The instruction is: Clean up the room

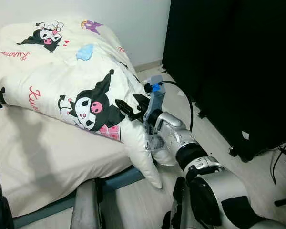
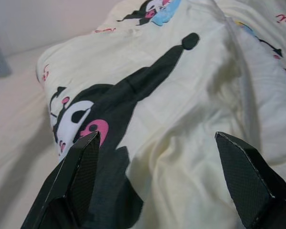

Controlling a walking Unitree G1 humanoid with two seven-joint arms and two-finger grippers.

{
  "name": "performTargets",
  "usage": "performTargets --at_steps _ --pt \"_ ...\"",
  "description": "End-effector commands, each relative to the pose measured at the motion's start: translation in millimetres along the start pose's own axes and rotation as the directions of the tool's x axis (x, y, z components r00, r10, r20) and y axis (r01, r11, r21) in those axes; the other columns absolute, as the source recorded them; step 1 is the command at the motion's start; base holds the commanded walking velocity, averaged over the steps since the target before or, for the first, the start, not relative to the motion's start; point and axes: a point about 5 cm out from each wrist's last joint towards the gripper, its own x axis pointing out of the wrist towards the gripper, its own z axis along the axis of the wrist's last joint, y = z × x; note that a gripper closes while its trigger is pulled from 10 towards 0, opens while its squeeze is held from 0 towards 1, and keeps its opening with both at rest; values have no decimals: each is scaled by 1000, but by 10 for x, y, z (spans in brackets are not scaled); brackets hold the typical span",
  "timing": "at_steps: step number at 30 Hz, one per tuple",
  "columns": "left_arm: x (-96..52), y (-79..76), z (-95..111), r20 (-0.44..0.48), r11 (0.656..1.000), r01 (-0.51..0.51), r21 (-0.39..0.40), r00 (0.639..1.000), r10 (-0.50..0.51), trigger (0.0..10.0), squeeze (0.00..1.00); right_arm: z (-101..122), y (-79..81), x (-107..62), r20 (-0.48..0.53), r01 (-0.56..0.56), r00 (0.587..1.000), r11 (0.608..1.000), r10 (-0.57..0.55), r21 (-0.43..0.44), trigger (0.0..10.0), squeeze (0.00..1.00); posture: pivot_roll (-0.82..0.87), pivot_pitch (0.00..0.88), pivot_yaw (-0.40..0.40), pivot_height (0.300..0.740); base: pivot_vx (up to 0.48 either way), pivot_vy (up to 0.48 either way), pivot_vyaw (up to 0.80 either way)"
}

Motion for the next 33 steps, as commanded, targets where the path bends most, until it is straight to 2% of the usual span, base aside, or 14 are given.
performTargets --at_steps 1,4,6,7,9,10,11,13,15,17,21,26,29,33 --pt "-5 138 -57 3 998 -29 61 1000 29 10000 0 9 23 23 0 -5 1000 1000 5 -3 10000 0 202 216 25 542 0 0 0" --pt "-83 118 -229 -67 998 -8 60 998 12 10000 0 35 -5 13 11 8 1000 1000 -8 -5 10000 0 205 220 20 542 0 0 0" --pt "-83 118 -229 -67 998 -8 60 998 12 10000 0 35 -5 13 11 8 1000 1000 -8 -5 10000 0 205 220 20 542 0 0 0" --pt "-281 -13 -477 -135 995 59 77 990 -49 10000 0 118 -54 3 30 24 999 999 -23 -32 10000 0 198 246 6 542 0 0 0" --pt "-281 -13 -477 -135 995 59 77 990 -49 10000 0 118 -54 3 30 24 999 999 -23 -32 10000 0 198 246 6 542 0 0 0" --pt "-392 -59 -591 -165 994 78 78 984 -64 10000 0 170 -84 -5 40 30 999 998 -28 -52 10000 0 194 257 1 542 0 0 0" --pt "-392 -59 -591 -165 994 78 78 984 -64 10000 0 170 -84 -5 40 30 999 998 -28 -52 10000 0 194 257 1 542 0 0 0" --pt "-556 -103 -720 -192 989 106 99 978 -86 10000 0 270 -141 -30 45 34 999 990 -28 -134 10000 0 190 282 -6 542 0 0 0" --pt "-556 -103 -720 -192 989 106 99 978 -86 10000 0 270 -141 -30 45 34 999 990 -28 -134 10000 0 190 282 -6 542 0 0 0" --pt "-600 -104 -756 -199 987 114 109 976 -91 10000 0 313 -165 -42 41 35 999 982 -28 -185 10000 0 190 286 -7 542 0 0 0" --pt "-714 2 -759 -195 978 136 157 975 -104 10000 0 588 -323 -110 75 99 994 937 -78 -335 10000 0 203 331 -6 542 0 0 0" --pt "-741 63 -702 -178 973 142 179 978 -110 10000 0 614 -383 -142 74 116 993 938 -96 -327 10000 0 222 374 -8 542 0 0 0" --pt "-763 200 -565 -143 967 134 218 984 -104 10000 0 502 -424 -163 45 120 993 960 -112 -252 10000 0 256 422 -15 542 0 0 0" --pt "-762 236 -530 -136 966 129 224 986 -100 10000 0 477 -421 -160 39 119 993 965 -113 -232 10000 0 260 425 -15 542 0 0 0"
